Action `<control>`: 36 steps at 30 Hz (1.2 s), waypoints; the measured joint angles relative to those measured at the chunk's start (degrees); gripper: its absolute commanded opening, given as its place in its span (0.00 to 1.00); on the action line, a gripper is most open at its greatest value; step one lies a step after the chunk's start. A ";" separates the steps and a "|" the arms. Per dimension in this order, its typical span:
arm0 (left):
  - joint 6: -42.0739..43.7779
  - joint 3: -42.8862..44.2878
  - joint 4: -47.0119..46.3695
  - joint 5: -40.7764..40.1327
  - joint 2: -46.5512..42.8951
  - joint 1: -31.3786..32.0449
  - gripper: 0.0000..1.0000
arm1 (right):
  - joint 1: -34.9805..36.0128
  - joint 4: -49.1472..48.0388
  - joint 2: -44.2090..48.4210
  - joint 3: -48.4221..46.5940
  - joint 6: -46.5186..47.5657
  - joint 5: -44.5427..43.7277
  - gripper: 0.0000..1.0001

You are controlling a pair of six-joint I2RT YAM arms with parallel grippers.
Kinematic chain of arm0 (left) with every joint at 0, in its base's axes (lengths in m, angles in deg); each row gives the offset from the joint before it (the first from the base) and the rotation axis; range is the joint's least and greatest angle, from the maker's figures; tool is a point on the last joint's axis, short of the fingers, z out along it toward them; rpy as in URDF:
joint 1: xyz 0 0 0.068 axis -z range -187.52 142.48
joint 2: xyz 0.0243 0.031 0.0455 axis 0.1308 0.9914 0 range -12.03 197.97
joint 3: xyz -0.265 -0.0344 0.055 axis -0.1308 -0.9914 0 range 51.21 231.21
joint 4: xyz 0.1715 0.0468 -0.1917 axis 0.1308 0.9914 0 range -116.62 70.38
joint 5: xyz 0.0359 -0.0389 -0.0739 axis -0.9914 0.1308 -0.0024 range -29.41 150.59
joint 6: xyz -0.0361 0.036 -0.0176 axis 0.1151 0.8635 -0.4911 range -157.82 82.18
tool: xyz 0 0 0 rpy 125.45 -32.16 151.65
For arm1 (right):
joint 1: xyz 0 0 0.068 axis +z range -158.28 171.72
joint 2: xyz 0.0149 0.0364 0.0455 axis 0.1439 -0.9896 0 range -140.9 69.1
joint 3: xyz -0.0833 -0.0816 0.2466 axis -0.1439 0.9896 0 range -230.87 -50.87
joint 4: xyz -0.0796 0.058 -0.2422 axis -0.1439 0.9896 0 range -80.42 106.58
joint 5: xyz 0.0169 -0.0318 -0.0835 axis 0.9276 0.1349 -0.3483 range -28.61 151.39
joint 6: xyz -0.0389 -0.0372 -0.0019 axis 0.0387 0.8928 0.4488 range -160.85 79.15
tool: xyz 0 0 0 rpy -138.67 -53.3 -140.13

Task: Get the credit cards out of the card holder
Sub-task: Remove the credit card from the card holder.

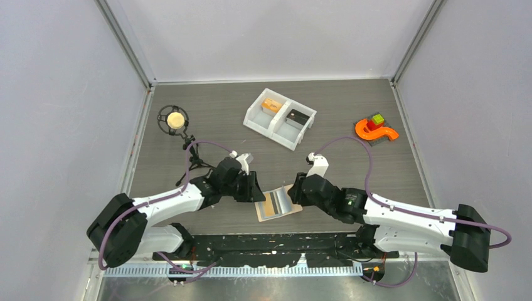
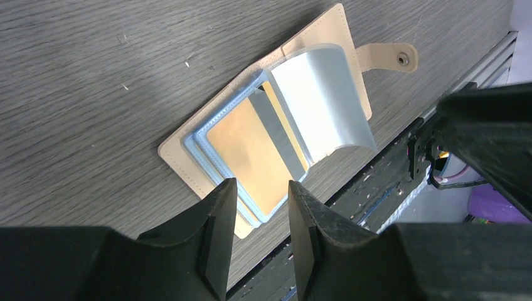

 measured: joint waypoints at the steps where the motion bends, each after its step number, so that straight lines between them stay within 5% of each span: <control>1: -0.02 0.00 -0.20 0.15 0.24 0.00 0.37 | 0.04 -1.29 0.07 -0.28 0.59 1.11 0.35; 13: -0.26 0.00 -1.14 -0.17 0.20 0.00 0.36 | 1.20 -11.32 -16.17 -3.52 4.63 11.34 0.31; 36: -0.15 -1.70 -1.77 -0.55 0.94 0.00 0.25 | -11.15 -27.71 -20.55 6.84 6.78 26.84 0.20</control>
